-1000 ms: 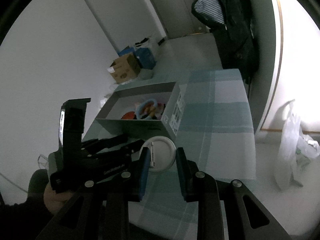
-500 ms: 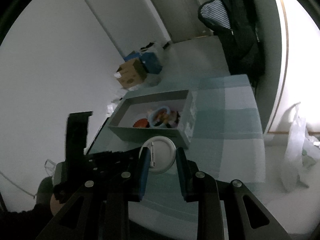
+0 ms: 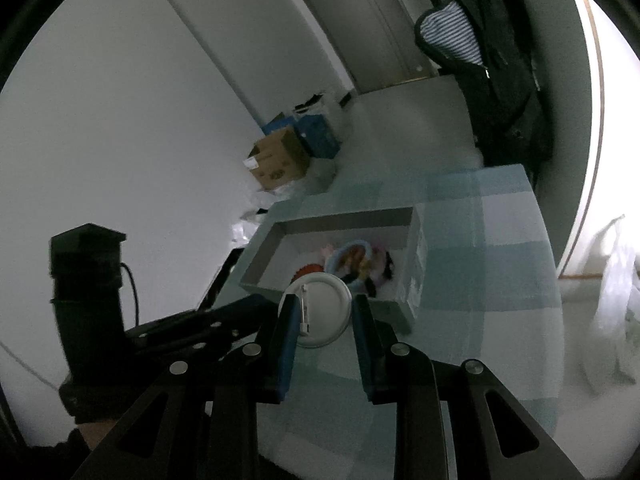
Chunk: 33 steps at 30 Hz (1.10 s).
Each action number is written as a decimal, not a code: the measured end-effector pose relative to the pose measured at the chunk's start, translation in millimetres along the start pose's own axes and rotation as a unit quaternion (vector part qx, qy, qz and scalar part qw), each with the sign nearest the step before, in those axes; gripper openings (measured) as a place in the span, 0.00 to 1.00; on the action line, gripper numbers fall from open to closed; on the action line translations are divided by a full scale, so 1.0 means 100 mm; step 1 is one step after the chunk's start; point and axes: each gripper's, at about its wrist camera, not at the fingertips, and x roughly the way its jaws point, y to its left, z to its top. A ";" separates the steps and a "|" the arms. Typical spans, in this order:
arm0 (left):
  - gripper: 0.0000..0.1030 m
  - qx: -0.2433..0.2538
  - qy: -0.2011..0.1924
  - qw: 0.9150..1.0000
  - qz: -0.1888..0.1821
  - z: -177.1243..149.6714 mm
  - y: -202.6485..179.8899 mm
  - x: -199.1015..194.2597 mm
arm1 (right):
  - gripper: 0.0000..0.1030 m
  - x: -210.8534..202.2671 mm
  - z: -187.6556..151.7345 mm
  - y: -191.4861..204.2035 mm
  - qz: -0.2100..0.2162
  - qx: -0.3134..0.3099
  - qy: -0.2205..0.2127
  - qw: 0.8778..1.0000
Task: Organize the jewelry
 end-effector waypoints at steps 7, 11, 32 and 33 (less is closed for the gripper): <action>0.12 -0.014 -0.007 1.000 -0.013 0.13 0.18 0.28 | 0.25 0.14 0.15 0.01 0.009 -0.003 0.005 1.000; 0.12 -0.021 -0.008 1.000 -0.015 0.23 0.26 0.39 | 0.25 0.24 0.24 0.00 0.015 -0.005 0.006 1.000; 0.12 -0.049 0.016 0.998 -0.024 0.50 0.49 0.84 | 0.25 0.79 0.54 -0.18 0.049 0.004 0.032 0.998; 0.12 -0.051 0.019 0.998 -0.025 0.51 0.49 0.87 | 0.25 0.79 0.55 -0.19 0.051 0.006 0.031 0.998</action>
